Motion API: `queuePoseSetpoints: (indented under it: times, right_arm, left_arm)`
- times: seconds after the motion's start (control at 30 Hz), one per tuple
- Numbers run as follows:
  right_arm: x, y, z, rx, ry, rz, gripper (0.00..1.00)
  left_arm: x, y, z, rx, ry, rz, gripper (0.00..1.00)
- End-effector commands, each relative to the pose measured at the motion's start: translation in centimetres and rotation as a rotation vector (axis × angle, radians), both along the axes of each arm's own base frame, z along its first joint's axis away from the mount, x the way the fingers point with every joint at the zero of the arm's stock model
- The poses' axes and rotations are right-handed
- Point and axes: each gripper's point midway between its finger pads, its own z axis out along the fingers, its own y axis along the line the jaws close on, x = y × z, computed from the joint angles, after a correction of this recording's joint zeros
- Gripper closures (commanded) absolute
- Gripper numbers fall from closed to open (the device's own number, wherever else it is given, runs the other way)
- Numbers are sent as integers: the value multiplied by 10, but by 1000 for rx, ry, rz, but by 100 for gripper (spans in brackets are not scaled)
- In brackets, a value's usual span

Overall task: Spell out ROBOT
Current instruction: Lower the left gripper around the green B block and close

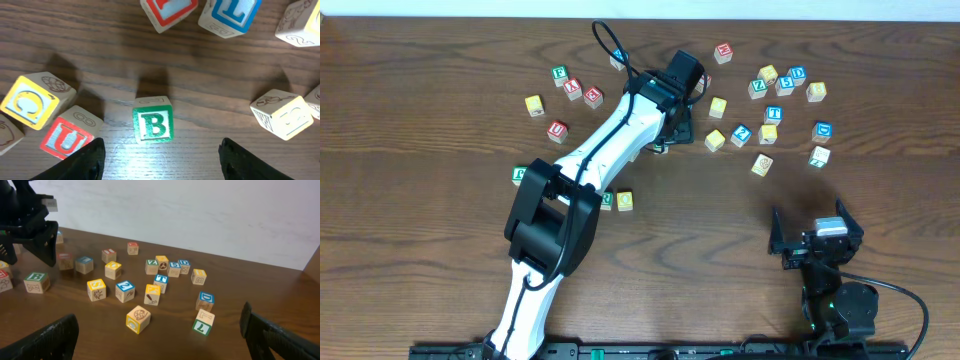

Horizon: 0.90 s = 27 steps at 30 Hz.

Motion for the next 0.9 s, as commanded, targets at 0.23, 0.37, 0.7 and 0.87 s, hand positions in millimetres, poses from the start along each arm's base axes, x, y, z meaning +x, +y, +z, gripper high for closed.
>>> queuePoseSetpoints:
  times: [0.23, 0.37, 0.7, 0.87]
  right_arm:
    - [0, -1, -2, 8, 6, -2, 1]
    - [0, -1, -2, 8, 6, -2, 1]
    - [0, -1, -2, 8, 6, -2, 1]
    - [0, -1, -2, 8, 6, -2, 1]
  left_arm:
    - [7, 2, -27, 38, 15, 22, 28]
    - [8, 2, -30, 39, 15, 22, 28]
    - [8, 2, -42, 48, 29, 22, 39]
    - [8, 2, -42, 47, 29, 22, 46]
